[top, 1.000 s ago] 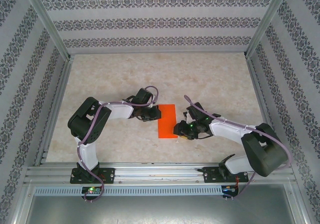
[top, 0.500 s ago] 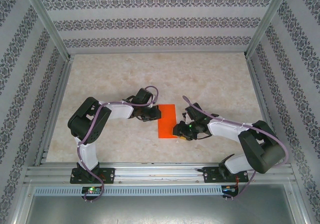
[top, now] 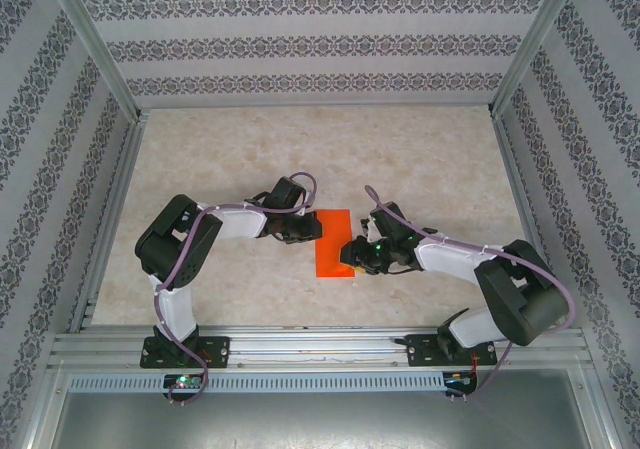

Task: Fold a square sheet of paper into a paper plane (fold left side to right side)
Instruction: Fold the triangle a second time at the center of the table.

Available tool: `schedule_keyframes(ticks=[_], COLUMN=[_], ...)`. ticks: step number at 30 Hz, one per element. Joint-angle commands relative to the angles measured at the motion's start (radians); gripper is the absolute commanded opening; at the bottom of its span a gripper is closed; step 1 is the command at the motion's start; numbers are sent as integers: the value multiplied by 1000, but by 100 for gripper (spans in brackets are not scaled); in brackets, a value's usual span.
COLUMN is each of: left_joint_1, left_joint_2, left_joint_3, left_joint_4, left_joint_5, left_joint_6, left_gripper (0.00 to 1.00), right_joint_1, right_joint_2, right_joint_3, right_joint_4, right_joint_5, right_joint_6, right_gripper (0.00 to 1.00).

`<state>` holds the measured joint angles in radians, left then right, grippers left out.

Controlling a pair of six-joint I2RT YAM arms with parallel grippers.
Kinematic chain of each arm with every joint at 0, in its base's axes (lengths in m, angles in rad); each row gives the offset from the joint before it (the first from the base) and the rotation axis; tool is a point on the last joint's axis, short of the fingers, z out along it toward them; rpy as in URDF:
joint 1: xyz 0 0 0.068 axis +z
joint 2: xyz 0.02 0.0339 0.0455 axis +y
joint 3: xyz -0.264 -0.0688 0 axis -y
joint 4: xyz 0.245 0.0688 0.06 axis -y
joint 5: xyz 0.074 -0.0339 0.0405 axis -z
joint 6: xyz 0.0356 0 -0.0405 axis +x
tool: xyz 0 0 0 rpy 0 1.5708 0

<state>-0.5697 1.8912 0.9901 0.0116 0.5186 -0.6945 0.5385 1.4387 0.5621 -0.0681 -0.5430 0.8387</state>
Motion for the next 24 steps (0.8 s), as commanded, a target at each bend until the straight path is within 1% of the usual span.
schedule_keyframes(ticks=[1, 17, 22, 24], left_joint_1=[-12, -12, -12, -12], left_joint_2=[-15, -18, -18, -18], left_joint_3=[-28, -34, -35, -35], left_joint_4=[-46, -34, -28, -28], left_joint_5=[-32, -27, -24, -23], left_joint_6=[24, 19, 17, 17], left_gripper=[10, 10, 10, 10], right_joint_1=[-17, -91, -111, -119], right_joint_2=[26, 134, 168, 179], right_joint_3=[21, 103, 126, 130], right_joint_4=[16, 51, 65, 72], right_joint_5=[-28, -75, -94, -98], right_joint_6=[-28, -114, -130, -134], right_gripper=[40, 41, 39, 37])
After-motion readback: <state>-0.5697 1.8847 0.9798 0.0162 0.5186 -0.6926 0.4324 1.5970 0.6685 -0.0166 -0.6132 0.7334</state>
